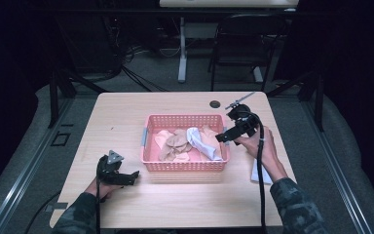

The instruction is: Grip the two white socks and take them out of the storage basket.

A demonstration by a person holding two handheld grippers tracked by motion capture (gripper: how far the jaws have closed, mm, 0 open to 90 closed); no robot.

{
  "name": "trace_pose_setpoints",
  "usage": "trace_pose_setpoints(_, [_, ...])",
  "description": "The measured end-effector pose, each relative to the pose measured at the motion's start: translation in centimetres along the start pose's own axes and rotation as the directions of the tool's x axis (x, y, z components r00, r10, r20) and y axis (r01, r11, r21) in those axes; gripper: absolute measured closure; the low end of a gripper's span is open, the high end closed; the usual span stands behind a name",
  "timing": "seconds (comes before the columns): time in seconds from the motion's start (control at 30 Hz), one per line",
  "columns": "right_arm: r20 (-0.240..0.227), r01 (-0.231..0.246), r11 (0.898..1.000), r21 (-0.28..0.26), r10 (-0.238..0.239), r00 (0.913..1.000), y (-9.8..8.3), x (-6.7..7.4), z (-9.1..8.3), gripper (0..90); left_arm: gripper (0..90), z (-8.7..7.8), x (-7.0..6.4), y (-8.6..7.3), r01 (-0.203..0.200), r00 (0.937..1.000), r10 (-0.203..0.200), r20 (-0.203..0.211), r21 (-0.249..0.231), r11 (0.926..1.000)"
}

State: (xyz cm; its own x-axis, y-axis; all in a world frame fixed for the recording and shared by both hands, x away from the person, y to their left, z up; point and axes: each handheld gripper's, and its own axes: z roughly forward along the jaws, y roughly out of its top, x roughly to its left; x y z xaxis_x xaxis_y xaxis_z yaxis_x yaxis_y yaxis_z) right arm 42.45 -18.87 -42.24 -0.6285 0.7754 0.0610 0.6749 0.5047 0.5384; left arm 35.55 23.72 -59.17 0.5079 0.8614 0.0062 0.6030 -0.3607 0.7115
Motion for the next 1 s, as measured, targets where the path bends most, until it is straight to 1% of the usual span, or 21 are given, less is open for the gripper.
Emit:
trace_pose_setpoints(0.03, [-0.010,0.010,1.000,0.012,-0.010,0.9999,0.2,0.2,0.3,3.4,0.7,0.0,0.0,0.0,-0.001,1.0000,0.001,0.001,0.000,1.0000])
trace_pose_setpoints(0.17, [-0.026,0.018,0.999,0.037,-0.018,0.9995,0.8,0.9,1.7,3.1,0.7,0.0,0.0,0.0,0.000,1.0000,0.000,0.001,0.000,1.0000])
trace_pose_setpoints(0.23, [-0.041,0.019,0.999,0.051,-0.017,0.9990,1.1,1.2,2.4,5.3,0.7,0.0,0.0,0.0,-0.001,1.0000,0.001,0.001,0.000,1.0000])
trace_pose_setpoints(0.43, [-0.045,0.047,0.995,0.093,-0.043,0.9981,1.7,2.2,4.4,8.6,0.6,0.0,0.0,0.0,-0.001,1.0000,0.001,0.001,0.000,1.0000])
trace_pose_setpoints(0.47, [-0.050,0.042,0.994,0.099,-0.037,0.9981,1.7,2.3,4.8,9.8,0.7,0.0,0.0,0.0,-0.001,1.0000,0.001,0.001,0.000,1.0000])
trace_pose_setpoints(0.53, [-0.052,0.050,0.992,0.118,-0.045,0.9977,1.8,2.4,5.6,14.5,0.7,0.0,0.0,0.0,0.000,1.0000,0.000,0.001,0.000,1.0000])
trace_pose_setpoints(0.57, [-0.057,0.051,0.990,0.131,-0.043,0.9974,1.9,2.5,5.9,15.5,0.7,0.0,0.0,0.0,-0.001,1.0000,0.001,0.001,0.000,1.0000])
trace_pose_setpoints(0.63, [-0.062,0.039,0.990,0.134,-0.031,0.9976,1.9,2.6,6.4,21.5,0.7,0.0,0.0,0.0,-0.001,1.0000,0.001,0.001,0.001,1.0000])
trace_pose_setpoints(0.67, [-0.066,0.043,0.989,0.141,-0.034,0.9972,1.9,2.6,6.6,21.9,0.7,0.0,0.0,0.0,-0.001,1.0000,0.001,0.001,0.000,1.0000])
trace_pose_setpoints(0.7, [-0.060,0.028,0.991,0.134,-0.020,0.9980,1.8,2.8,6.9,22.6,0.7,0.0,0.0,0.0,-0.001,1.0000,0.001,0.001,0.001,1.0000])
trace_pose_setpoints(0.73, [-0.059,0.051,0.986,0.161,-0.042,0.9974,2.0,2.8,7.0,23.7,0.6,0.0,0.0,0.0,-0.001,1.0000,0.001,0.001,0.000,1.0000])
trace_pose_setpoints(0.8, [-0.054,0.054,0.984,0.171,-0.045,0.9975,2.0,3.0,7.5,25.5,0.7,0.0,0.0,0.0,0.000,1.0000,0.000,0.001,0.000,1.0000])
trace_pose_setpoints(0.9, [-0.046,0.052,0.980,0.190,-0.044,0.9980,1.9,3.2,8.2,30.5,0.7,0.0,0.0,0.0,-0.001,1.0000,0.001,0.001,0.000,1.0000])
trace_pose_setpoints(0.93, [-0.043,0.050,0.982,0.184,-0.042,0.9982,1.8,3.2,8.4,32.6,0.7,0.0,0.0,0.0,-0.001,1.0000,0.001,0.001,0.000,1.0000])
trace_pose_setpoints(1.0, [-0.039,0.046,0.981,0.191,-0.039,0.9985,1.6,3.2,8.8,37.0,0.7,0.0,0.0,0.0,-0.001,1.0000,0.001,0.001,0.000,1.0000])
